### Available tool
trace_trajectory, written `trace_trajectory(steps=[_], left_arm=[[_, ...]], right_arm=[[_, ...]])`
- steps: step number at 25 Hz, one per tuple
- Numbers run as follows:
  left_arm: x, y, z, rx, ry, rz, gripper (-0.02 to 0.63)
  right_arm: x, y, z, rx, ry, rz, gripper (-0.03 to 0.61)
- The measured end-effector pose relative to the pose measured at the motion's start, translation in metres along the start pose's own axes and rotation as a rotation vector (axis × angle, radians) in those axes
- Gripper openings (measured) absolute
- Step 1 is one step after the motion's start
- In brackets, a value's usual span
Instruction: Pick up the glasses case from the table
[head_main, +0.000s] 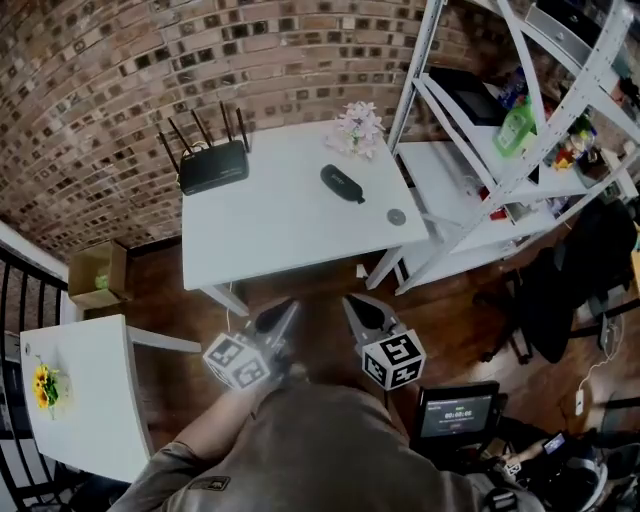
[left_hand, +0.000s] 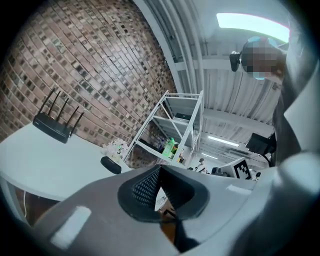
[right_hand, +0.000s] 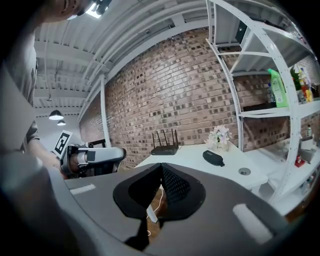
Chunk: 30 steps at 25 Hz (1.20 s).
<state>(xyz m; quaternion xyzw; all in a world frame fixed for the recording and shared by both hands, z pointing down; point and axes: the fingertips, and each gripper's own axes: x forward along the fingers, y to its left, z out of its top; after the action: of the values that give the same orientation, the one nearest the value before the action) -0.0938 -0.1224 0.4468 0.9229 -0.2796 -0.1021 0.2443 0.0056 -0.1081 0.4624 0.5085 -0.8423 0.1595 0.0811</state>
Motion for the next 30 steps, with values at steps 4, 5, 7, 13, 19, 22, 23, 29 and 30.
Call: trace_trajectory(steps=[4, 5, 7, 13, 19, 22, 23, 29, 30], left_arm=[[0.012, 0.035, 0.001, -0.012, 0.006, 0.019, 0.002], [0.015, 0.039, 0.002, -0.019, 0.003, 0.021, 0.002], [0.021, 0.047, 0.008, -0.029, -0.005, 0.024, 0.001], [0.055, 0.075, 0.025, -0.035, -0.006, 0.038, 0.001], [0.104, 0.106, 0.033, -0.007, 0.037, 0.067, 0.002], [0.138, 0.124, 0.037, 0.006, 0.057, 0.081, 0.002], [0.149, 0.131, 0.038, 0.008, 0.061, 0.089, 0.000], [0.203, 0.160, 0.041, 0.003, 0.083, 0.127, 0.002], [0.209, 0.163, 0.040, 0.001, 0.088, 0.134, 0.002]], right_arm=[[0.031, -0.012, -0.002, -0.013, 0.010, -0.010, 0.011], [0.034, -0.015, -0.003, -0.015, 0.019, -0.013, 0.011], [0.043, -0.022, 0.002, -0.018, 0.037, -0.019, 0.011], [0.078, -0.052, 0.020, -0.027, 0.050, -0.021, 0.011], [0.121, -0.100, 0.031, -0.047, 0.079, 0.006, 0.011], [0.145, -0.135, 0.037, -0.063, 0.092, 0.006, 0.011], [0.153, -0.147, 0.039, -0.069, 0.098, 0.005, 0.011], [0.200, -0.206, 0.043, -0.061, 0.144, 0.019, 0.011], [0.207, -0.213, 0.041, -0.062, 0.156, 0.025, 0.011]])
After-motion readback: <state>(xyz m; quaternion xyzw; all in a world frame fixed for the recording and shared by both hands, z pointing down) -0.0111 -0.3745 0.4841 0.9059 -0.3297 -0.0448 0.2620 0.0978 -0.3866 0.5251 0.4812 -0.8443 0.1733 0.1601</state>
